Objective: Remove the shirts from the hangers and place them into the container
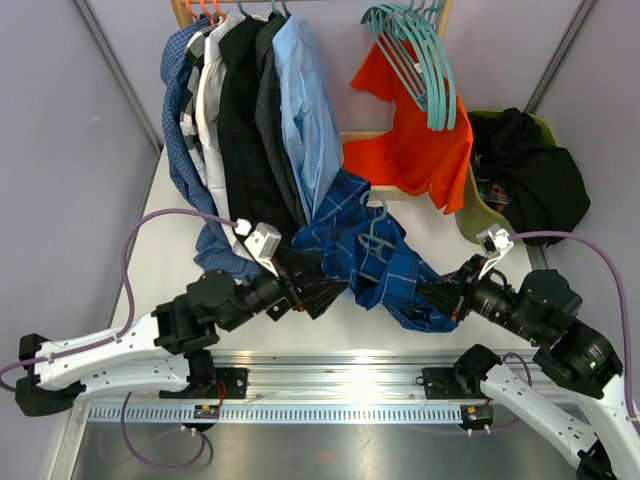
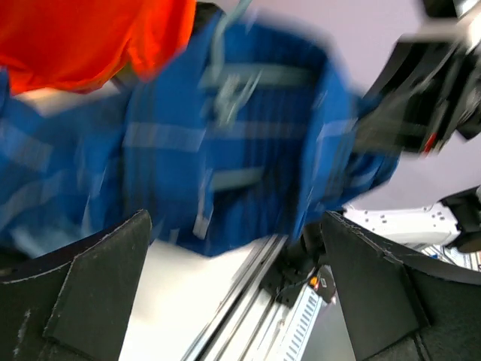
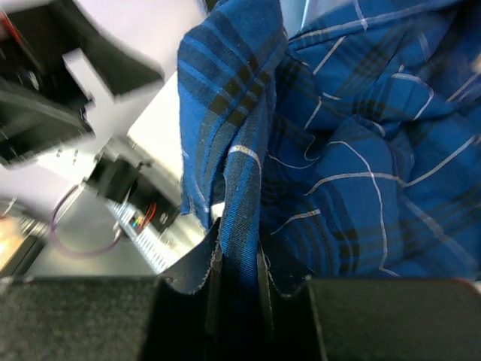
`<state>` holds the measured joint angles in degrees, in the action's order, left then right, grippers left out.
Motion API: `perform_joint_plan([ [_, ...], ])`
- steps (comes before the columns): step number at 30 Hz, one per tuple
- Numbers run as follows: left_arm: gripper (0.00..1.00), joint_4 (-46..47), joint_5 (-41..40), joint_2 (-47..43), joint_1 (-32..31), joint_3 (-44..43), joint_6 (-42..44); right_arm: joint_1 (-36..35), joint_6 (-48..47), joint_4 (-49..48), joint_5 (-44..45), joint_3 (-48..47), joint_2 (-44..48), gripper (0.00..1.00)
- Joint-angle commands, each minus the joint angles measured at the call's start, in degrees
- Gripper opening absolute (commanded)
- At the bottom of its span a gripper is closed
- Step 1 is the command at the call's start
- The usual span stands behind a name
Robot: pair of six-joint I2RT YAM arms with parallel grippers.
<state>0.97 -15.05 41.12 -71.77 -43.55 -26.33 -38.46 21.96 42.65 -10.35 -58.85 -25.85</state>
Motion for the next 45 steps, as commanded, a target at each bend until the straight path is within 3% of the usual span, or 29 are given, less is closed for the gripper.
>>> perform_joint_plan([
  [1, 0.99, 12.6, -0.7, 4.1, -1.0, -5.7, 2.6, -0.4, 5.0, -1.0, -7.4, 2.4, 2.9, 0.0],
  [8, 0.99, 14.0, -7.2, 11.6, -1.1, -8.4, 0.1, -0.4, 6.1, 0.3, -8.5, 3.0, 5.4, 0.0],
  [36, 0.99, 23.8, -6.1, 29.3, 2.2, -12.2, -5.5, -0.4, 6.5, -2.9, -13.2, 3.1, 3.5, 0.0],
  [37, 0.95, 24.0, -6.0, 29.5, 2.5, -12.3, -5.5, -0.4, 6.4, -2.8, -13.3, 3.1, 3.7, 0.0],
  [38, 0.76, 24.0, -5.7, 29.6, 2.6, -12.3, -5.4, -0.4, 6.4, -2.9, -13.2, 3.2, 3.7, 0.0],
  [40, 0.51, 23.9, -5.5, 29.7, 2.8, -12.3, -5.2, -0.4, 6.2, -2.8, -13.1, 3.2, 3.9, 0.0],
  [41, 0.16, 23.6, -5.5, 29.6, 2.9, -12.4, -5.2, -0.4, 6.1, -2.8, -13.0, 3.2, 4.0, 0.0],
  [43, 0.0, 22.4, -6.4, 29.4, 2.9, -12.7, -5.8, -0.4, 6.1, -2.7, -12.7, 3.3, 4.3, 0.0],
  [45, 0.0, 22.1, -6.7, 29.1, 2.9, -12.7, -5.8, -0.4, 6.1, -2.6, -12.6, 3.4, 4.4, 0.0],
])
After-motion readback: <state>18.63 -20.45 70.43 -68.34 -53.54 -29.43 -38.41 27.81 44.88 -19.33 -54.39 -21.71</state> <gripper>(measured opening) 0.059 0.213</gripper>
